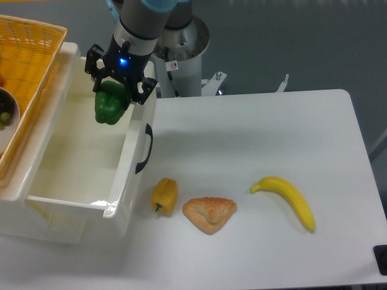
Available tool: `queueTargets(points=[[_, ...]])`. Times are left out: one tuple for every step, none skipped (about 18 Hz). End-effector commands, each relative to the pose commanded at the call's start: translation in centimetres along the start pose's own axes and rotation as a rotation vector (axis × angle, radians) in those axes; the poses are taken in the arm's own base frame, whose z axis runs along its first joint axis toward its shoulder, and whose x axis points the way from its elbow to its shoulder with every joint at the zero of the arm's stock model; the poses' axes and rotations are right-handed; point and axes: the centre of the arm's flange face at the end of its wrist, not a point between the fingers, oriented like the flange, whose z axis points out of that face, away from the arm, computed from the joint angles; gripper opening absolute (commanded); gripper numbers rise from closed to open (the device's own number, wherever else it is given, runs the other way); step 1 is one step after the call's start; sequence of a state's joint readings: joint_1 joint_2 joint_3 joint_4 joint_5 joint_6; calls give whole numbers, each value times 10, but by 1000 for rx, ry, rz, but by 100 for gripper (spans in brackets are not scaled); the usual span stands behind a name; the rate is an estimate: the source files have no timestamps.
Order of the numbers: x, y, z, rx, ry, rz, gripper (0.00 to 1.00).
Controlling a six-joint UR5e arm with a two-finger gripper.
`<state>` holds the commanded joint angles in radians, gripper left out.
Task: Place the green pepper in the upper white drawer
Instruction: 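Open the gripper to release the pepper into the drawer, then raise the open gripper up out of the drawer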
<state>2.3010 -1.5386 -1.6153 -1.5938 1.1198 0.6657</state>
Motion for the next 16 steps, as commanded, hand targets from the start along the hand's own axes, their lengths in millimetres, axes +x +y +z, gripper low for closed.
queueTargets(points=[[0,0,0,0,0,2,99],[0,0,-1,1,-1,2,100],[1,-1,-2,3,-3,2,100],[1,-2,-3,6,-3,3,100],[2,-2,-6,12,-5,6,100],[2,-2,-7,17,-9,7,100],[1,-3,-10,22,-13,10,100],[-2,-3,-12,29,-20,10,100],[-4,-4,-15,44,-38,17,100],[-7,-5,-18,59,-55,21,100],[-13,-4,-22,74,-66,15,100],[-18,-3,-27,81,-79,7,100],[-24,-1,-31,85,-92,-1,100],[-29,1,-36,85,-108,-9,100],[-34,2,-42,86,-126,-11,100],[-39,4,-48,82,-147,4,100]])
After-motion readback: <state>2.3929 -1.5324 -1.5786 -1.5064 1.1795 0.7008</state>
